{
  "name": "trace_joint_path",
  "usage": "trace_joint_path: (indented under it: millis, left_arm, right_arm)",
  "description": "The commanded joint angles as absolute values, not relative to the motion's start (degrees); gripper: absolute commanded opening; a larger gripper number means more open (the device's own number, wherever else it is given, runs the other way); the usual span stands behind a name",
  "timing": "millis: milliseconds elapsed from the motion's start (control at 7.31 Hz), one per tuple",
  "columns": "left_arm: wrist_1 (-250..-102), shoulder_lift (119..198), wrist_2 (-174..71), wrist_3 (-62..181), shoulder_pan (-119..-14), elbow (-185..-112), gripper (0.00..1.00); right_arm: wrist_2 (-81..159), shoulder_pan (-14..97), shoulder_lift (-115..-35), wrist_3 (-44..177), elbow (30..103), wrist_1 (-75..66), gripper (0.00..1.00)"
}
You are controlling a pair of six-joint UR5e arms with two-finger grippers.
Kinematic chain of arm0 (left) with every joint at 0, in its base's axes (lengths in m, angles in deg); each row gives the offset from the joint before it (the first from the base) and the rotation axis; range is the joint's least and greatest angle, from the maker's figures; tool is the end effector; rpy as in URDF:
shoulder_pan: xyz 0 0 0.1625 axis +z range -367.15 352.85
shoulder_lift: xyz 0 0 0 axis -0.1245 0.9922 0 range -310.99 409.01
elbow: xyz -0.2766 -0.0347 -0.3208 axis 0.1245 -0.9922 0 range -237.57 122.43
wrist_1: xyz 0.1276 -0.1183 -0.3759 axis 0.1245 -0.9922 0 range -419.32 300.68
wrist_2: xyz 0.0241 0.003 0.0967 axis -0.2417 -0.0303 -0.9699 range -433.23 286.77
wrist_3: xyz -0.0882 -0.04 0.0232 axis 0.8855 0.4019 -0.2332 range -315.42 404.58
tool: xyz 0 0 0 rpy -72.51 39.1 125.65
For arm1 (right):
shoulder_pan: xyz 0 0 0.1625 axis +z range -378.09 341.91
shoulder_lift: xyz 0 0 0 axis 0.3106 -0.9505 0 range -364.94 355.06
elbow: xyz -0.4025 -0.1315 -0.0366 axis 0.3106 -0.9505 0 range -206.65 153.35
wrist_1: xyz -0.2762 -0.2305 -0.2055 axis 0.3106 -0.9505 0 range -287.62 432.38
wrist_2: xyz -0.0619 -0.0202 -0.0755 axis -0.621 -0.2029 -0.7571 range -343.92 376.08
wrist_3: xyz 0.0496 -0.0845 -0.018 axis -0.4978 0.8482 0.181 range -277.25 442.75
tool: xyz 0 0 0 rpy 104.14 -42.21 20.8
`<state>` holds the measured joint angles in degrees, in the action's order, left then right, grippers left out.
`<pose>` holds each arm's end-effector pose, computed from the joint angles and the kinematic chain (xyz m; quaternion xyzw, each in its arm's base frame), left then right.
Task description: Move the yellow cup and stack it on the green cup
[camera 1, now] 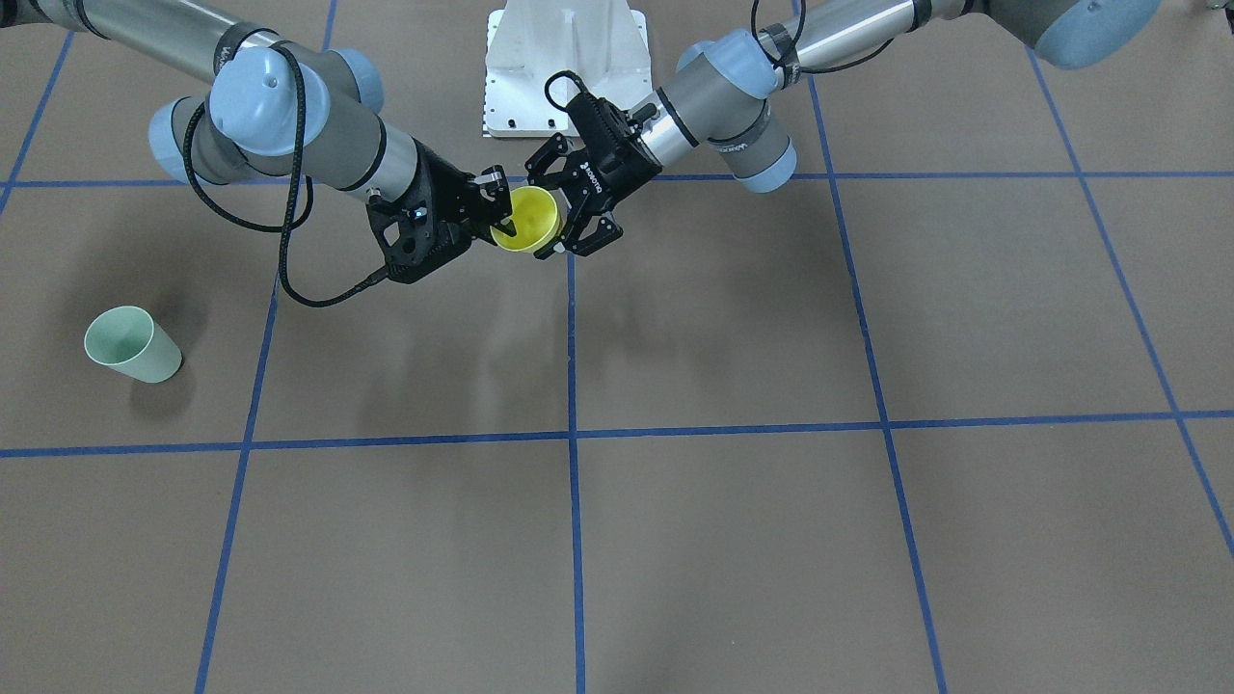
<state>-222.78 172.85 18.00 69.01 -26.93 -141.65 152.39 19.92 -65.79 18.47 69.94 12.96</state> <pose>0.5778 -0.3471 0.2145 0.5194 0.5734 0.2541 0.5803 -0.4574 -0.4353 0.2409 -0.0141 -0.6009 -0.1314 0.7883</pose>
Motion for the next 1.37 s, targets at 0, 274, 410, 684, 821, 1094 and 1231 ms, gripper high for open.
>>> trace_joint_path:
  millis: [0, 274, 410, 684, 821, 1094, 1231]
  left_arm:
    - [-222.8, 172.9, 18.1, 69.0, -26.9, -141.7, 0.0]
    - [-222.8, 172.9, 18.1, 69.0, -26.9, -141.7, 0.0]
    - [-222.8, 172.9, 18.1, 69.0, -26.9, -141.7, 0.0]
    - [-222.8, 173.5, 18.0, 68.5, -26.9, -141.8, 0.26]
    - [-222.7, 174.0, 18.0, 64.8, -26.9, -141.6, 0.75]
    - [-222.9, 174.0, 18.0, 63.4, -26.9, -141.6, 0.99]
    - [-222.8, 173.9, 17.8, 63.5, -27.0, -141.7, 0.99]
  right_arm:
    - [152.4, 20.0, -65.9, 18.5, 69.9, 13.0, 0.24]
    - [152.4, 20.0, -66.0, 18.5, 69.9, 13.0, 0.22]
    - [152.3, 20.0, -66.0, 18.4, 69.9, 13.0, 0.18]
    - [152.3, 20.1, -66.1, 18.4, 70.0, 13.1, 0.0]
    - [152.3, 20.1, -66.5, 18.3, 70.2, 13.1, 0.0]
    - [152.1, 20.1, -66.8, 18.3, 70.4, 13.1, 0.0]
    - [152.2, 20.2, -67.7, 18.4, 70.8, 13.4, 0.0]
